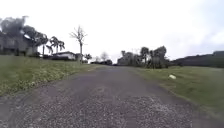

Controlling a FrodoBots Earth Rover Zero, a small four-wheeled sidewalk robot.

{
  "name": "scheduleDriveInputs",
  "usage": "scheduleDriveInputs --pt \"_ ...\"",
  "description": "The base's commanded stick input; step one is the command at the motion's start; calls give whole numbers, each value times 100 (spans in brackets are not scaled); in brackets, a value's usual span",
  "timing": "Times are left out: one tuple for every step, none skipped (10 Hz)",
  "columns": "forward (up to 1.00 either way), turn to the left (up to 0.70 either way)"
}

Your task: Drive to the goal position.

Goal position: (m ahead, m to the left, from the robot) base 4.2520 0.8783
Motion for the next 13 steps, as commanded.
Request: scheduleDriveInputs --pt "70 0" --pt "70 0" --pt "70 1" --pt "70 4" --pt "70 18" --pt "70 35" --pt "70 35" --pt "70 19" --pt "70 0" --pt "70 0" --pt "70 0" --pt "70 0" --pt "70 0"
